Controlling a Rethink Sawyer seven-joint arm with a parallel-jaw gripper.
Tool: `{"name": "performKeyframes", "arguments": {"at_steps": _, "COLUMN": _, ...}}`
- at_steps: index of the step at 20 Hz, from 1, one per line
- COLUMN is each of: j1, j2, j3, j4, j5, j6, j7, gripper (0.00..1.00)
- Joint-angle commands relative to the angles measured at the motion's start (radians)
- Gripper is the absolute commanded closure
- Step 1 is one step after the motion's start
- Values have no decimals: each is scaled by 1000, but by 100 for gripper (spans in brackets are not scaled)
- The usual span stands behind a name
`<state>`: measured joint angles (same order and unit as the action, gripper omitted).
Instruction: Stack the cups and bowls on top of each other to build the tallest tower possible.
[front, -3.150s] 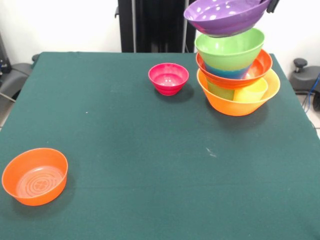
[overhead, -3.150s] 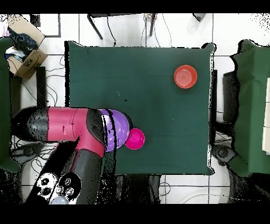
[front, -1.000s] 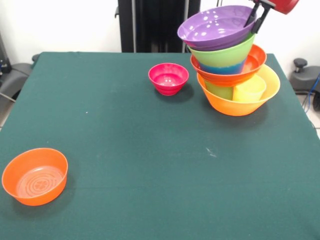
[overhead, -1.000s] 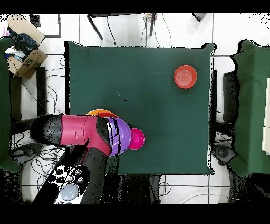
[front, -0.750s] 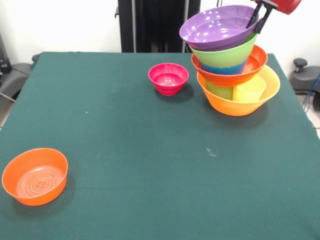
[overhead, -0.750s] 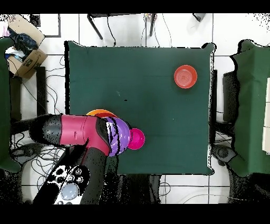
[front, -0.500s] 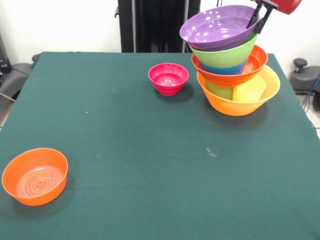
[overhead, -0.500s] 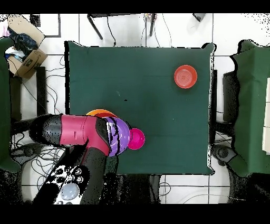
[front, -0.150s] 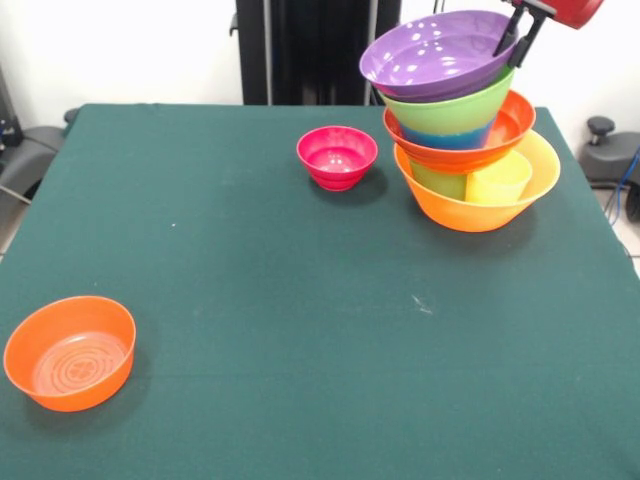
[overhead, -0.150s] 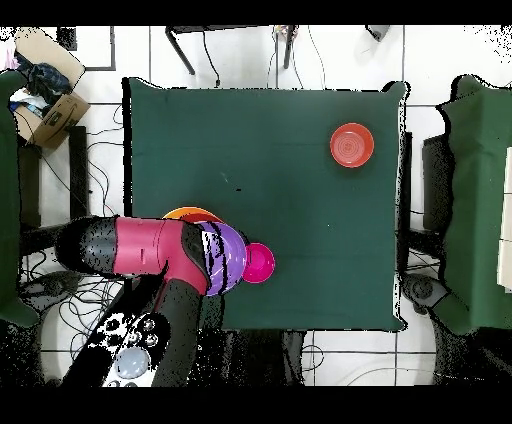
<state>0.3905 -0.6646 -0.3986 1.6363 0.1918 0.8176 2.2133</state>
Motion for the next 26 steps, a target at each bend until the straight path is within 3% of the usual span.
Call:
{"name": "performKeyframes", "arguments": {"at_steps": 1, "j1": -9, "j2": 26, "j3": 100, "j4": 16, "j5": 11, "j6": -30, "j7": 134, "gripper": 100}}
{"name": "performKeyframes", "arguments": {"at_steps": 26, "j1": -1, "j2": 72, "j3": 90, "j4": -69, "j5": 11, "j6": 21, "j7": 163, "gripper": 100}}
